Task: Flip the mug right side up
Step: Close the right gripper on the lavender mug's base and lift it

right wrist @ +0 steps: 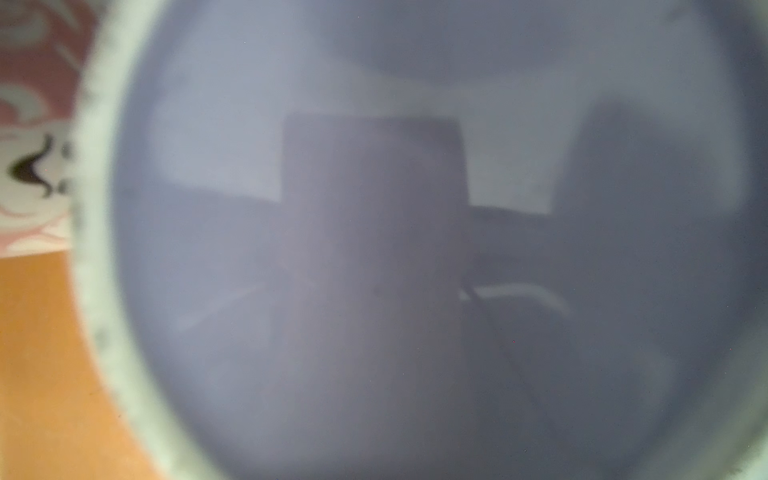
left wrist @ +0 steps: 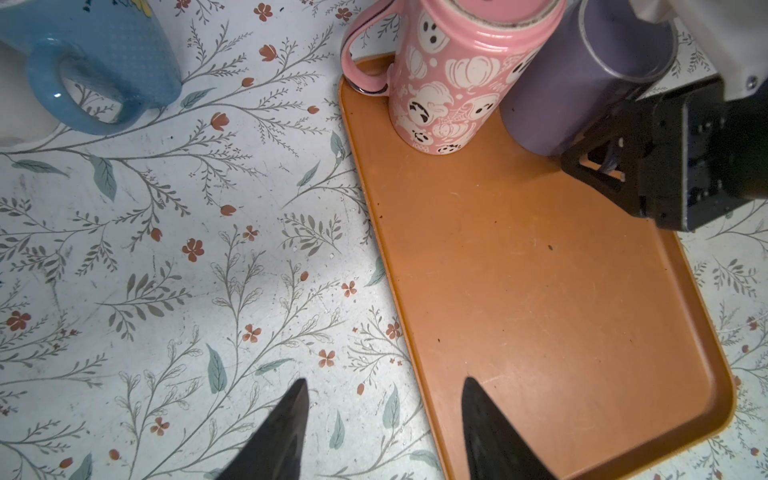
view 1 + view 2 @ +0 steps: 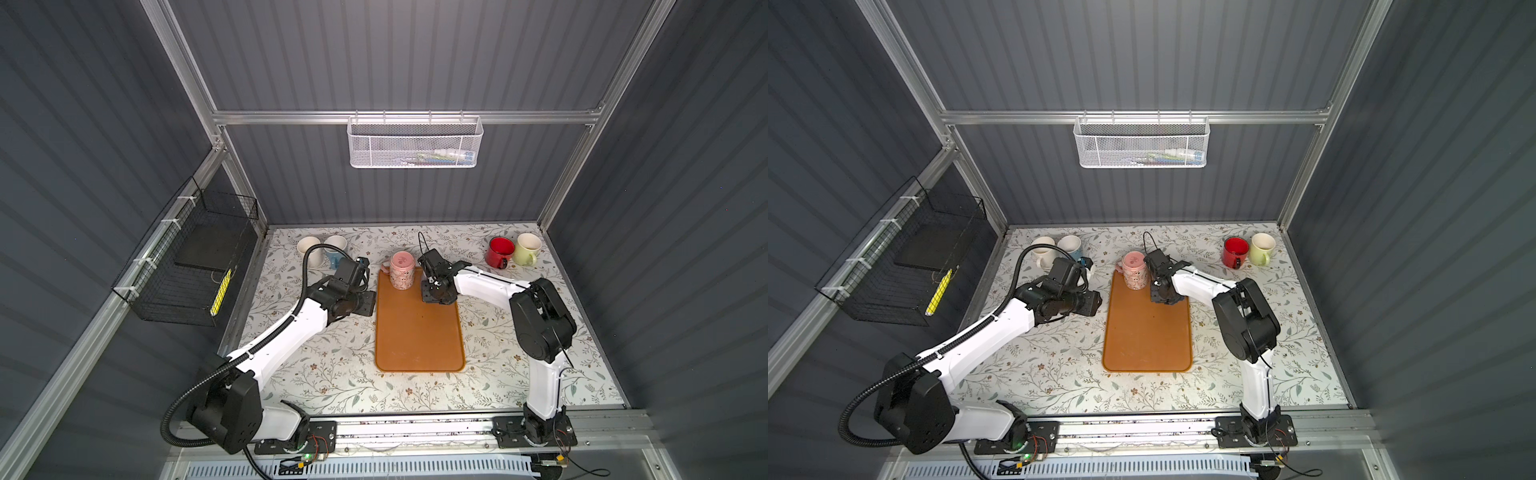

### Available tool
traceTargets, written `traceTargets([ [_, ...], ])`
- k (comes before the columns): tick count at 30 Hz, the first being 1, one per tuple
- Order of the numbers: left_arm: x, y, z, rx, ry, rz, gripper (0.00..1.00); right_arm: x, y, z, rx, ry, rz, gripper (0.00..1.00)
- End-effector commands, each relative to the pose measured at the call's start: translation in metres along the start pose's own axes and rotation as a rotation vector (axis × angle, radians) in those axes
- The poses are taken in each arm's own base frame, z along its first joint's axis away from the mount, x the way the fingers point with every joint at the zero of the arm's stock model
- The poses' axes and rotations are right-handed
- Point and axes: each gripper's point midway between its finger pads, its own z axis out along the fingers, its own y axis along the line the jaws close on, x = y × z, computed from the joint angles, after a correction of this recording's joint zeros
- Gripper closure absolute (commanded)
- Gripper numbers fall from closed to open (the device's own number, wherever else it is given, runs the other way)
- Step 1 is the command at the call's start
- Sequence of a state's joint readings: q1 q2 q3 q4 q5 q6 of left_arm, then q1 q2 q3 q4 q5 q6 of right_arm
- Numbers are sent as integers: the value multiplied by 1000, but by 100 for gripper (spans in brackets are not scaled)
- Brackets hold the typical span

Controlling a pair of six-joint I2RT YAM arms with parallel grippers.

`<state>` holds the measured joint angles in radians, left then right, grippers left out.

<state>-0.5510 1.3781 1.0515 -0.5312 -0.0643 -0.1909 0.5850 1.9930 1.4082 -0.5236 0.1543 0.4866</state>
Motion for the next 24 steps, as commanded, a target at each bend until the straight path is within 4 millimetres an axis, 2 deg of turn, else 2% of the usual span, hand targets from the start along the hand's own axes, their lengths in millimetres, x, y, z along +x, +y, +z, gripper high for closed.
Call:
traceTargets([
  [1, 6, 2, -4, -9, 8, 20, 41, 3, -11, 2, 30, 20, -27, 75],
  [9, 6, 2, -3, -8, 7, 16, 41, 7, -16, 7, 34, 50, -51, 59],
  [24, 8, 3, -4, -15, 12, 19, 41, 7, -11, 17, 17, 49, 4, 61],
])
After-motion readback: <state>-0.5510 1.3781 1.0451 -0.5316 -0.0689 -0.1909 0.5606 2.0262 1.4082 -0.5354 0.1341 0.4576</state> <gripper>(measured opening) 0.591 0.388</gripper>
